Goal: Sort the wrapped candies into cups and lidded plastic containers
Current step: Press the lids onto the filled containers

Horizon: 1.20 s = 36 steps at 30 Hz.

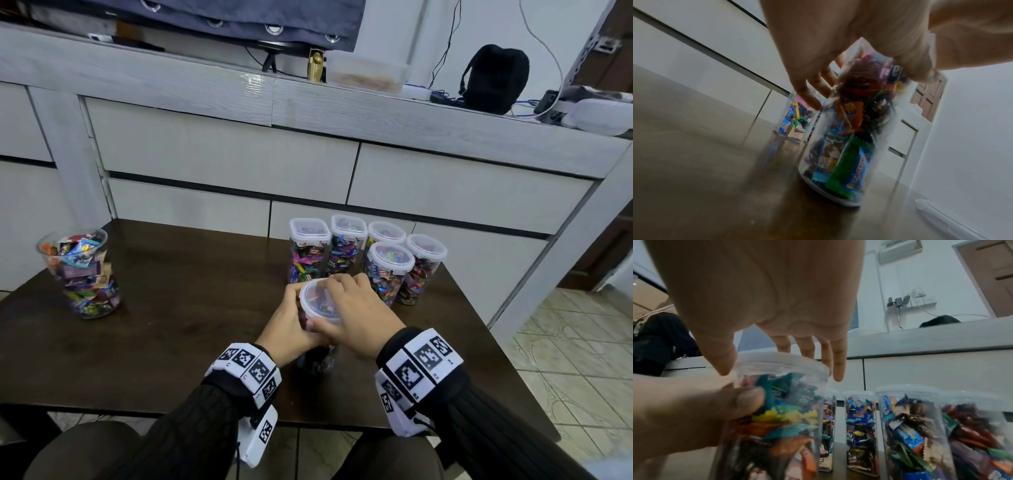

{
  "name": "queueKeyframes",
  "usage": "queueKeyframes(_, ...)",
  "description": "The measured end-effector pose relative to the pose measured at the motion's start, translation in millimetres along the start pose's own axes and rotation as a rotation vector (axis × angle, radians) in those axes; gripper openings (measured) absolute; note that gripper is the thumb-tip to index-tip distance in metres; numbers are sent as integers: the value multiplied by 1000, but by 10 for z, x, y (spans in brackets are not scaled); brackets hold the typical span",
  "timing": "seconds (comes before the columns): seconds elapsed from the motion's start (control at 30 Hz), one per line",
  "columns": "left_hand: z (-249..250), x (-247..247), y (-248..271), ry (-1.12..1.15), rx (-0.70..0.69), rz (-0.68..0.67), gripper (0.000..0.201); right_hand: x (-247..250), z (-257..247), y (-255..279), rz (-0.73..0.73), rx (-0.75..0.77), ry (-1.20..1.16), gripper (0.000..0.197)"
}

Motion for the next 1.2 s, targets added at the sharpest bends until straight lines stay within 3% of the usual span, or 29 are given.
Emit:
queueKeyframes(0.27, -67, -1, -38, -204, 95, -33, 108, -151, -38, -80, -24, -34, 91, 67)
queueKeyframes(0.37, -106, 281, 2, -412, 150, -89, 85, -230, 129, -227, -14, -59, 103, 65)
queueKeyframes(0.47, -131, 611, 71, -768, 258, -101, 57, -303, 269, -487, -16, -111, 127, 66)
queueKeyframes(0.6, -218, 950, 138, -1100, 391, -118, 58, -362, 392, -821, -1, -183, 132, 66)
queueKeyframes(0.77, -375, 1132, 217, -1126, 571, -159, 66, -386, 434, -1036, 71, -250, 118, 58)
queueKeyframes(0.93, -361, 1160, 252, -1090, 595, -176, 62, -385, 418, -1046, 156, -262, 121, 52)
queueKeyframes(1.03, -163, 1257, 297, -1005, 501, -33, 49, -388, 434, -1037, 175, -241, 136, 50)
queueKeyframes(1.2, 374, 1810, 451, -834, -54, 693, 44, -351, 466, -1019, 160, -218, 112, 52)
Point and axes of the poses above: each hand's wrist, its own y-axis away from the middle knuckle, its own x-axis out of the back of the hand, z = x × y, the point moved 2 cm from there along -y, towards the middle knuckle, and after that the axes turned 7 degrees about y, right-handed, at the moved point
